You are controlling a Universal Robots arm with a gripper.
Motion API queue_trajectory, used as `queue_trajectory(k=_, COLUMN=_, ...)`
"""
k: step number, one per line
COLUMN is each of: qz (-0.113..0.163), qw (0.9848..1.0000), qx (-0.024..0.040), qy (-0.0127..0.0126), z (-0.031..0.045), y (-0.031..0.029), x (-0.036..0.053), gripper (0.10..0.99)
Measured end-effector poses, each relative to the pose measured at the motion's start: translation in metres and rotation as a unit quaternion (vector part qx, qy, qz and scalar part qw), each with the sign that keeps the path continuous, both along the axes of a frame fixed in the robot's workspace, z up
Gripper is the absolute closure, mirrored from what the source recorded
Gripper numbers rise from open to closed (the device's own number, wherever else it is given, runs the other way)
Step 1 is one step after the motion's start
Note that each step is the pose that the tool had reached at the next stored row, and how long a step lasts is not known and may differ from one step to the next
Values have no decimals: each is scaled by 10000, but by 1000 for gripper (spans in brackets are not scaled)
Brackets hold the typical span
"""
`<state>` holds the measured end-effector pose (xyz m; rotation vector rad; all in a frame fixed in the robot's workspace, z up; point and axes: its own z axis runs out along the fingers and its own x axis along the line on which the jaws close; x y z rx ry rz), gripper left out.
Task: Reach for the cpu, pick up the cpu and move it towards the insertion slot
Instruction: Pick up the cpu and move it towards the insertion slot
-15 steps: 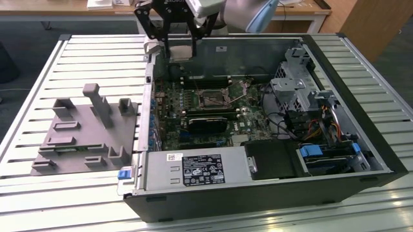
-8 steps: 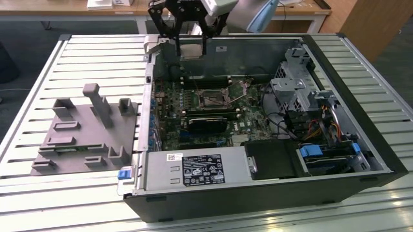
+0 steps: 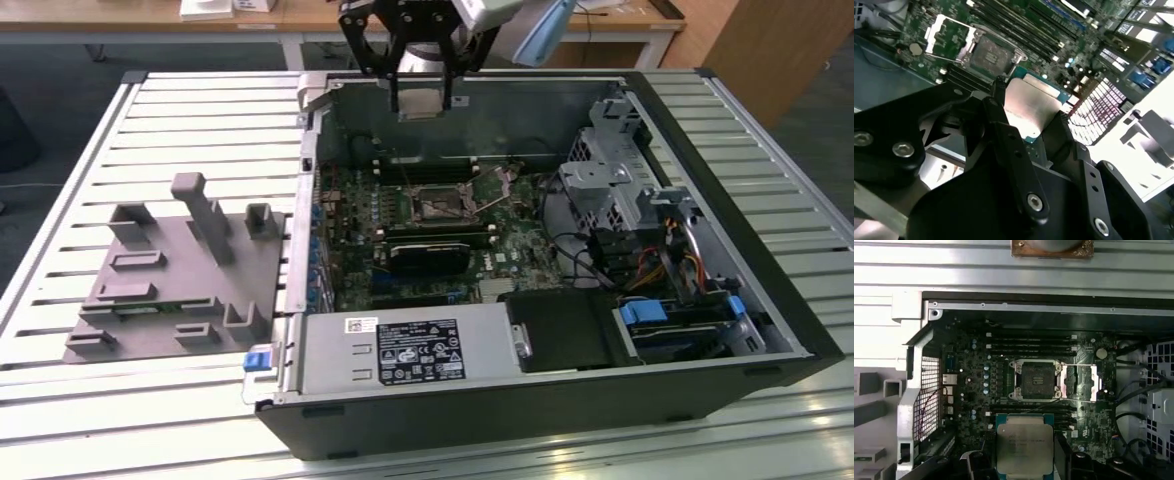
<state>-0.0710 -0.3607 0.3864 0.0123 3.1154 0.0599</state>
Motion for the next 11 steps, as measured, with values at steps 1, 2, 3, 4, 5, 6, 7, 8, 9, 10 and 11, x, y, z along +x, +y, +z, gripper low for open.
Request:
queue_trajectory(k=1, qz=0, qw=10000, qx=0, qy=0, z=-3, y=4, x=37, gripper=545)
queue_trajectory(k=2, qz=1, qw=10000, qx=0, qy=1, z=-5, y=7, x=75, gripper=545)
queue_trajectory(k=3, qz=0, qw=10000, qx=0, qy=2, z=-8, y=12, x=116, gripper=545)
queue_trajectory(k=4, qz=1, qw=10000, qx=0, qy=2, z=-11, y=15, x=156, gripper=545)
queue_trajectory(k=5, qz=1, qw=10000, qx=0, qy=2, z=-14, y=19, x=196, gripper=545)
queue_trajectory(k=6, qz=1, qw=10000, qx=0, qy=3, z=-16, y=23, x=233, gripper=545)
queue_trajectory(k=7, qz=0, qw=10000, qx=0, qy=3, z=-18, y=27, x=268, gripper=545)
queue_trajectory(k=8, qz=1, qw=10000, qx=0, qy=3, z=-21, y=32, x=301, gripper=545)
queue_trajectory(k=9, qz=1, qw=10000, qx=0, qy=3, z=-23, y=37, x=333, gripper=545)
queue_trajectory(k=10, qz=1, qw=10000, qx=0, qy=4, z=-25, y=42, x=360, gripper=545)
queue_trajectory(k=11, qz=0, qw=10000, qx=0, qy=4, z=-27, y=46, x=386, gripper=545)
